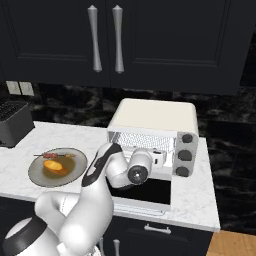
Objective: Pick up the kebab skewer and baguette bread, and place them inside the toaster oven. Close the toaster oven door and start by setting the timer.
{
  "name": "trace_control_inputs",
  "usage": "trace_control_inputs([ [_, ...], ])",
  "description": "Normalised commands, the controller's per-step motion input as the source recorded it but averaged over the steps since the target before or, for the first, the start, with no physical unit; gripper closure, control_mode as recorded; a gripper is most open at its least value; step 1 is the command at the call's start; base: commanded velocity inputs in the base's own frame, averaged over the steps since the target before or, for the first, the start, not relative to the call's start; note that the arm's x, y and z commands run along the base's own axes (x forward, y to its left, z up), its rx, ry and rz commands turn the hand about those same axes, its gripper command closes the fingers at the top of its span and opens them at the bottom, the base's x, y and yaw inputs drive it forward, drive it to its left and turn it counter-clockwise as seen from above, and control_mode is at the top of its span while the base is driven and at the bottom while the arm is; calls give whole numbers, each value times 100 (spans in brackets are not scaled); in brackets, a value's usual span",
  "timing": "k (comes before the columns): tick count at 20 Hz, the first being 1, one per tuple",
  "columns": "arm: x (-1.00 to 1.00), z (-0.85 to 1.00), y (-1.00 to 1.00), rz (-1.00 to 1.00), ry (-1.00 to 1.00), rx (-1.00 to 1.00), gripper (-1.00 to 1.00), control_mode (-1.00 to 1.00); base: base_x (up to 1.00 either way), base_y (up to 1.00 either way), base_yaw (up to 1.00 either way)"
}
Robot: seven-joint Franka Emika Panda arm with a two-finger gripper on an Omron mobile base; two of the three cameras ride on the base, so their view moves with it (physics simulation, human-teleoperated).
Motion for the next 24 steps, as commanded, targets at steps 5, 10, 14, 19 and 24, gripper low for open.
trace_control_inputs([
  [5,30,-3,0,0,-2,-1,-100,-100,0,0,0],
  [10,33,0,0,0,0,0,-100,-100,0,0,0],
  [14,17,-4,0,0,0,0,-100,-100,0,0,0],
  [19,13,-10,0,0,0,0,-100,-100,0,0,0],
  [24,19,0,0,0,0,0,-100,-100,0,0,0],
])
